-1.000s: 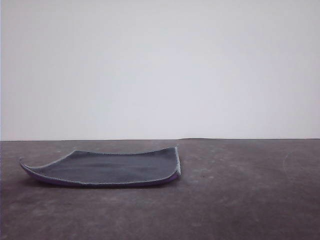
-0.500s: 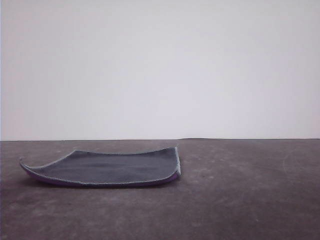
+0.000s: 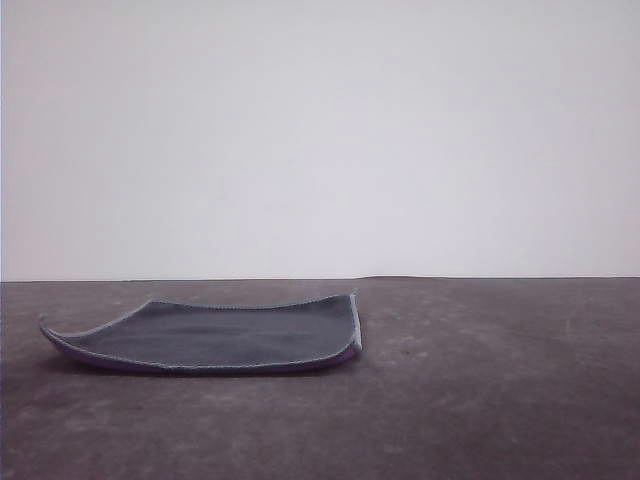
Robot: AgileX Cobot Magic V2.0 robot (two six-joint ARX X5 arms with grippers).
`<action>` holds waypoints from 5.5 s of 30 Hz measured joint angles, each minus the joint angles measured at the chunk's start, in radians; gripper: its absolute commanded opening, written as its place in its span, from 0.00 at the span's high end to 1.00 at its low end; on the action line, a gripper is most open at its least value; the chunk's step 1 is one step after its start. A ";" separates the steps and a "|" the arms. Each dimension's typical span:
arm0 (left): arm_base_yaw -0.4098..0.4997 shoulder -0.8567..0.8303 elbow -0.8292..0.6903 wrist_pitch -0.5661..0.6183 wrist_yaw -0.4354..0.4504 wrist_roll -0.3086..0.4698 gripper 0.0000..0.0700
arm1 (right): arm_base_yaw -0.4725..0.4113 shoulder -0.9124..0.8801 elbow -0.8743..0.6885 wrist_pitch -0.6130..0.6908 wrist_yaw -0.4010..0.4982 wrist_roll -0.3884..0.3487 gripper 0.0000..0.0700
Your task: Fold clothes
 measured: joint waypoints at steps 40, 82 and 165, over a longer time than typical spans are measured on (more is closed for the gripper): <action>-0.001 1.232 0.933 -0.271 0.425 0.017 0.98 | 0.130 1.322 0.898 -0.090 -0.524 0.180 0.99; -0.002 1.716 1.155 -0.192 0.534 0.021 0.55 | 0.248 1.788 1.132 0.107 -0.637 0.242 0.28; -0.015 2.143 1.675 -1.026 0.773 0.392 0.99 | 0.325 2.156 1.459 -0.347 -1.149 0.196 1.00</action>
